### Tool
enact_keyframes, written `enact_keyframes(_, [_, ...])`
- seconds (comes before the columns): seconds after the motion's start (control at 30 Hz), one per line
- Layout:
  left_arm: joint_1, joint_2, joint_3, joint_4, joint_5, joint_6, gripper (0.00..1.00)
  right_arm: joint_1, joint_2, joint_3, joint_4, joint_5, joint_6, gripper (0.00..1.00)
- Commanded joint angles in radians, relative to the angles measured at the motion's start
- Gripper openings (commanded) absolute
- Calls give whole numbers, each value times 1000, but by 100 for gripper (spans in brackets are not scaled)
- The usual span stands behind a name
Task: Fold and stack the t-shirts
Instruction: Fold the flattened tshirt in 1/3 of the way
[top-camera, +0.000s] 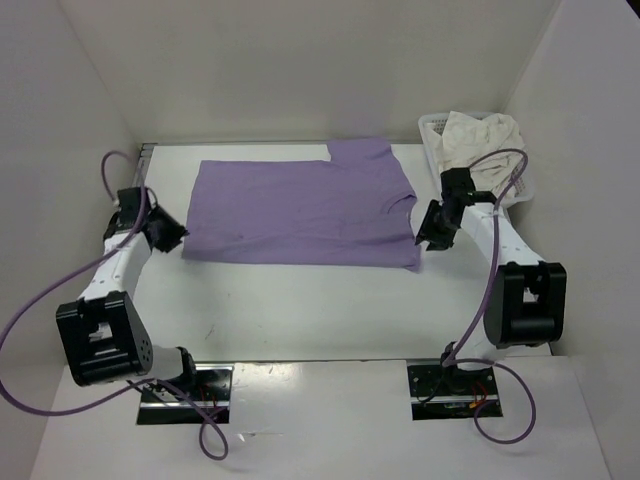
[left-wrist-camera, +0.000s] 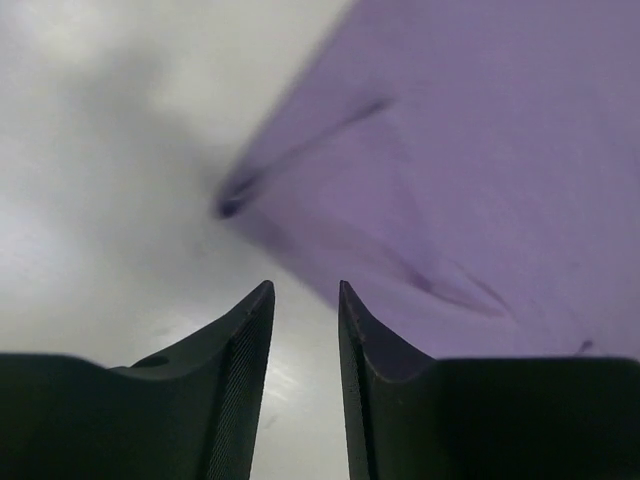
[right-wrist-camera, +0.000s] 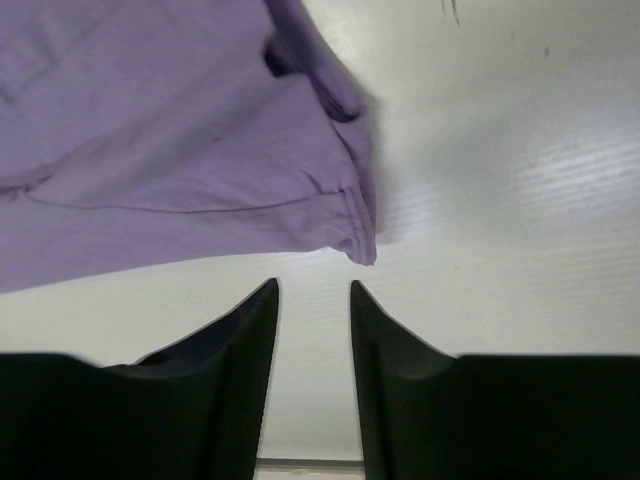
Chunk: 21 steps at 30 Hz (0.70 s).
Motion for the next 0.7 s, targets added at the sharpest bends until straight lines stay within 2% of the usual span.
enact_keyframes(0.0, [-148, 54, 185, 25, -73, 77, 40, -5, -76, 101, -18, -24, -3, 38])
enact_keyframes(0.07, [-222, 103, 198, 39, -49, 53, 39, 23, -57, 101, 42, -70, 6, 23])
enact_keyframes(0.13, [-277, 134, 184, 80, 2, 28, 31, 108, -19, 87, 118, -122, 49, 7])
enact_keyframes(0.2, [-323, 181, 169, 91, 2, 9, 28, 179, 54, 66, 177, -133, 96, 1])
enact_keyframes(0.27, [-387, 220, 135, 113, 2, 9, 27, 259, 117, 57, 281, -147, 130, 0])
enact_keyframes(0.33, [-403, 253, 110, 146, 30, -1, 27, 307, 157, 47, 365, -147, 170, 0])
enact_keyframes(0.43, [-412, 283, 61, 187, 59, -26, 27, 340, 246, 87, 392, -156, 181, 0])
enact_keyframes(0.53, [-412, 310, 26, 200, 25, -26, 27, 350, 308, 87, 429, -124, 190, 0])
enact_keyframes(0.67, [-345, 321, -31, 180, 48, -26, 25, 350, 342, 42, 429, -87, 204, 0])
